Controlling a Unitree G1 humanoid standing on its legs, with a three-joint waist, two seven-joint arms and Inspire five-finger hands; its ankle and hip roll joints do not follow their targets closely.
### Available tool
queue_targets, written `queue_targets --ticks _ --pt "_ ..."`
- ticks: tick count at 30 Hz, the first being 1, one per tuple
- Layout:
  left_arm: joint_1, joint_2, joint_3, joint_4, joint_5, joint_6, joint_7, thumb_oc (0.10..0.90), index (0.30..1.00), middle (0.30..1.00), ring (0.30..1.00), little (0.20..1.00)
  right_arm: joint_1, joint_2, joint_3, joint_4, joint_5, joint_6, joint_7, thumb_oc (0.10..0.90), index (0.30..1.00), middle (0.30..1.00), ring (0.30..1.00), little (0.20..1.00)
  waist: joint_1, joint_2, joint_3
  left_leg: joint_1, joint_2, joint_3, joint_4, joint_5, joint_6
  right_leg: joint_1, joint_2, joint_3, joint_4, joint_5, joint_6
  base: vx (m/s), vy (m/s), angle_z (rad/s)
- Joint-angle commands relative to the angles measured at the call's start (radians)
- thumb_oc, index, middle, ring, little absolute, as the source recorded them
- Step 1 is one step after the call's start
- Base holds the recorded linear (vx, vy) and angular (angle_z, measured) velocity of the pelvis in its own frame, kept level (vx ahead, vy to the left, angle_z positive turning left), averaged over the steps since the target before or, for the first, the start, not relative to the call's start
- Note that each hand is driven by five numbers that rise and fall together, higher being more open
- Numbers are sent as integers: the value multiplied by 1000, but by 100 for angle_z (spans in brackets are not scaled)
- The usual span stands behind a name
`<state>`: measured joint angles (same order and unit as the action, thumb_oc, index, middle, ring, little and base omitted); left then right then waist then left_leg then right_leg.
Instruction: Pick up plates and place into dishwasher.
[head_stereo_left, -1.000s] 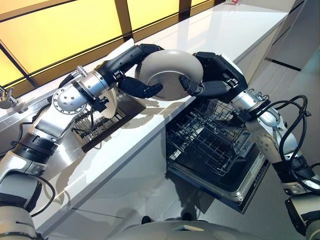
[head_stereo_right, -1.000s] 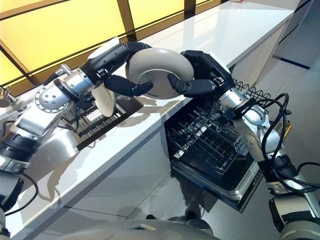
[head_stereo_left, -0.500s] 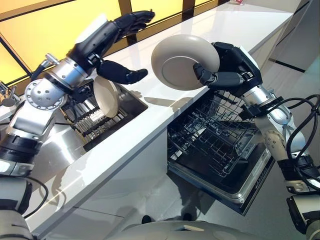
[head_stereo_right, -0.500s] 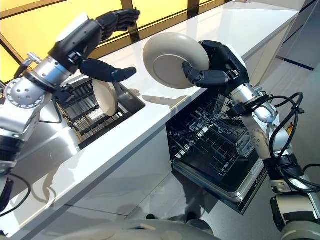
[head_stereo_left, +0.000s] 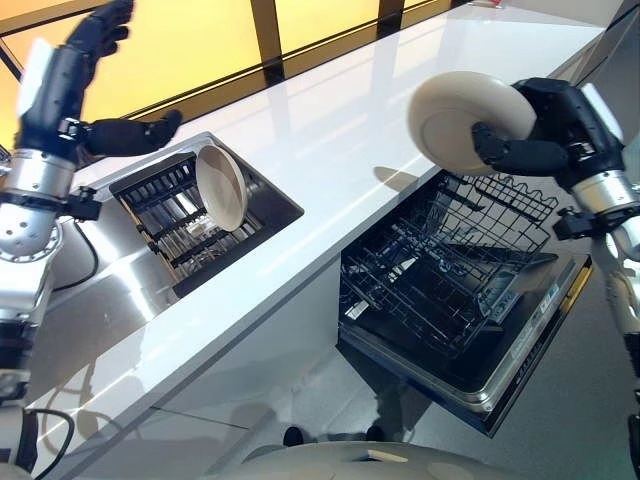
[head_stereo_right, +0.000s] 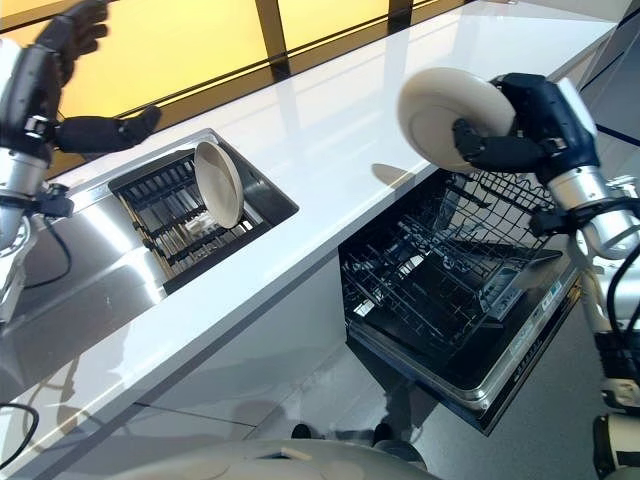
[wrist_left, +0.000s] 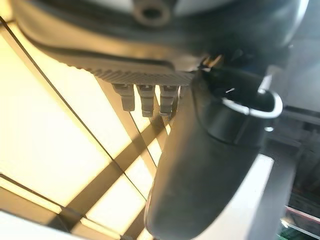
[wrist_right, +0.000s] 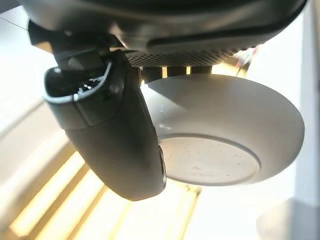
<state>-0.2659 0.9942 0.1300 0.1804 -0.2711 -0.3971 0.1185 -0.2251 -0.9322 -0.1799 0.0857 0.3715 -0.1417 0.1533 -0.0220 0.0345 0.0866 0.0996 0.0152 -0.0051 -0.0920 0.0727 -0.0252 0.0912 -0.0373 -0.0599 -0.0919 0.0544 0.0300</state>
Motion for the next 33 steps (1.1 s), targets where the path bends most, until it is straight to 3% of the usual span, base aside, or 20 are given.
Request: queue_targets --ticks 1,7,15,26,33 --pt "-31 80 109 -32 40 -89 126 800 900 900 900 900 -26 -82 -76 -23 -41 -91 -39 100 300 300 300 200 -8 -47 -100 20 -69 13 5 -89 44 10 25 9 5 -7 31 9 -7 -4" --pt "8 62 137 -75 64 -71 191 800 900 900 900 900 32 -89 -90 13 -94 -66 -57 100 300 300 300 200 -9 -51 -91 26 -68 11 5 -91 45 15 25 8 5 -7 29 9 -6 -7" --pt "38 56 106 -53 120 -34 179 800 900 900 900 900 79 -30 -47 65 -45 29 39 100 300 300 300 200 -4 -50 -77 30 -67 9 5 -90 45 19 20 -4 5 -6 33 1 -3 -1" --pt "19 20 21 -38 146 -37 198 800 900 900 900 900 44 108 202 179 -104 97 33 100 300 300 300 200 24 -45 -57 33 -70 -9 5 -83 50 28 14 -26 5 -7 31 -2 -2 2" --pt "-45 3 -57 -31 148 -35 188 800 900 900 900 900 -41 195 368 304 -107 77 -49 100 300 300 300 200 51 -34 -48 33 -72 -25 5 -80 49 35 8 -44 5 -11 29 -5 -3 7"
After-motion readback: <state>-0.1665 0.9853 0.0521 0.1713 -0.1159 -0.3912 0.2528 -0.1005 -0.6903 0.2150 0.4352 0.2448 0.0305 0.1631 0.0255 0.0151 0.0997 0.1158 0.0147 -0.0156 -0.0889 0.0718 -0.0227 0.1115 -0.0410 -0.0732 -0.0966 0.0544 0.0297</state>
